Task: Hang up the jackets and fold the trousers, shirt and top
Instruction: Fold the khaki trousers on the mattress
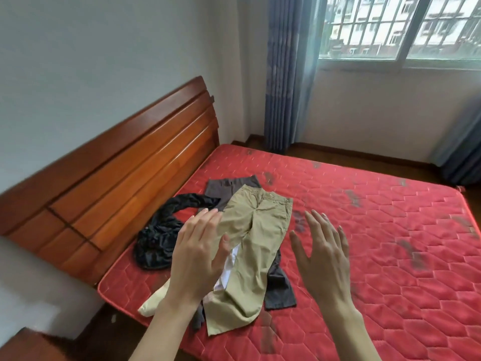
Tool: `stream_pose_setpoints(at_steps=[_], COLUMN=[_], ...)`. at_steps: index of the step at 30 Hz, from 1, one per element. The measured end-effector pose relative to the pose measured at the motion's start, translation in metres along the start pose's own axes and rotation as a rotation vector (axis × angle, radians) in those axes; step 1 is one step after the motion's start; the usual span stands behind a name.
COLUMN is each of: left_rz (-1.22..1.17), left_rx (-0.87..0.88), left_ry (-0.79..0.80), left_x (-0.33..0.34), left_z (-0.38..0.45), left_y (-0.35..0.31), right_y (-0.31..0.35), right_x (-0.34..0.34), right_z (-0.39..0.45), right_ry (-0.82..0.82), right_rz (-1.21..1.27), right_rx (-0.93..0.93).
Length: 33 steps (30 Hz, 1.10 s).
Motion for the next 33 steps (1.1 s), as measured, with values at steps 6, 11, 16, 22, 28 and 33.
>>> stream_pose_setpoints(at_steps=[6,11,16,22,28,33], left_rz=[0.015,-0.015,-0.036,-0.089,-0.154,-0.181], left_rx=[0.019,-0.011,0.004,0.035,0.026,0.048], left_ry=[0.073,0.129,0.189,0.265,0.352,0.409], left_x=[0.053,0.096,0.135,0.198,0.288,0.379], left_z=[0.078,0.126,0.172,0.222,0.261,0.284], left_y=[0.052,0.088,0.119,0.164,0.225,0.273], right_y=[-0.004,-0.016,-0.032,-0.056,-0.090,-0.128], right_x=[0.061,0.099,0.126,0.174,0.246,0.319], right_z=[0.071,0.120,0.165,0.221,0.286,0.331], right_ry=[0.003,0.052,0.065,0.100,0.166,0.177], right_rz=[0.095,0.072,0.014,-0.078,-0.250,-0.328], right_rx=[0.112,0.156,0.188,0.242,0.271,0.290])
Point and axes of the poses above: each hand's wrist, its own z-axis towards the middle knuckle, its own x-axis out of the palm, y = z × x, the point moved 2 cm from there along z, towards the middle knuckle, and after that the axes turned 7 degrees about y, right-handed, at the moved point
